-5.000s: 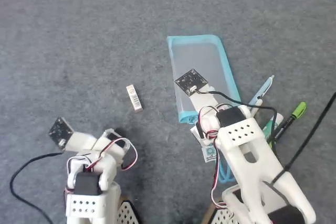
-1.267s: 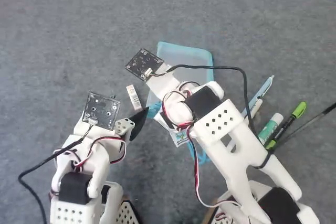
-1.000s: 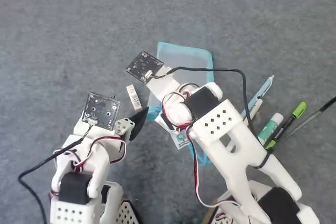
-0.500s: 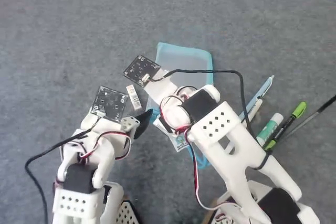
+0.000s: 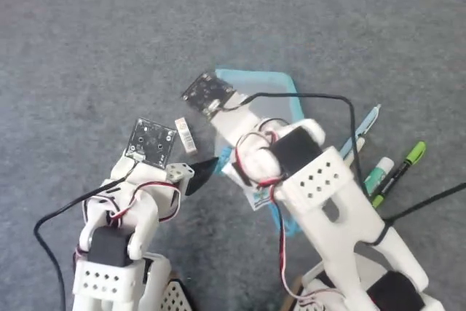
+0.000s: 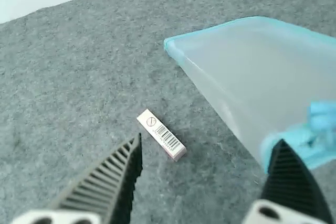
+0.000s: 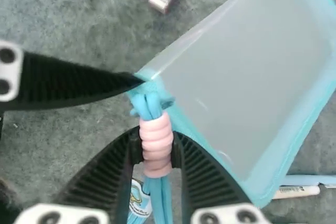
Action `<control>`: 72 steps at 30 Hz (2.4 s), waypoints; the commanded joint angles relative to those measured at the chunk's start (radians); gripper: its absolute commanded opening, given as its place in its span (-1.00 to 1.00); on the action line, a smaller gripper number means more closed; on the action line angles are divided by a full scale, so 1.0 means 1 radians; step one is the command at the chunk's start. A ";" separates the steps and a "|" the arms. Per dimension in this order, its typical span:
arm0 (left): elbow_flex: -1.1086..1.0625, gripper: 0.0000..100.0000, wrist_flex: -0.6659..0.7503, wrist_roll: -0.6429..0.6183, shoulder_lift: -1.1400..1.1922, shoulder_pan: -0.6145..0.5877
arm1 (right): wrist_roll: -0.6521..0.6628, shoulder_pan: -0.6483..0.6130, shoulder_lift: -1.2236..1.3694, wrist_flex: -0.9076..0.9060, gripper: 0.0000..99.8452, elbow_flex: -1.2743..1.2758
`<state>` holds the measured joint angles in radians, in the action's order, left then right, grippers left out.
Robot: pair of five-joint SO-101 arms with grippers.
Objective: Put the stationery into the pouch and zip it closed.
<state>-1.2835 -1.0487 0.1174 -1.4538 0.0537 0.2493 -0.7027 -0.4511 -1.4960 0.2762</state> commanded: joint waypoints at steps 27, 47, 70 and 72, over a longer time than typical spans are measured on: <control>0.001 -0.26 0.071 -0.008 0.012 -0.002 | 0.017 -0.056 -0.061 -0.068 -0.99 -0.074; -0.036 -0.26 0.074 0.006 0.006 0.064 | 0.020 -0.056 -0.054 -0.147 -0.99 -0.181; -0.016 -0.23 0.069 0.009 0.006 0.018 | 0.055 -0.054 -0.054 -0.110 -0.99 -0.077; -0.016 -0.19 0.063 0.006 0.005 0.029 | 0.055 -0.054 -0.054 -0.108 -0.99 -0.075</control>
<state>-1.3479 -1.0088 0.1358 -1.4492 0.0675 0.2923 -0.7503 -0.4572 -1.6249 0.2071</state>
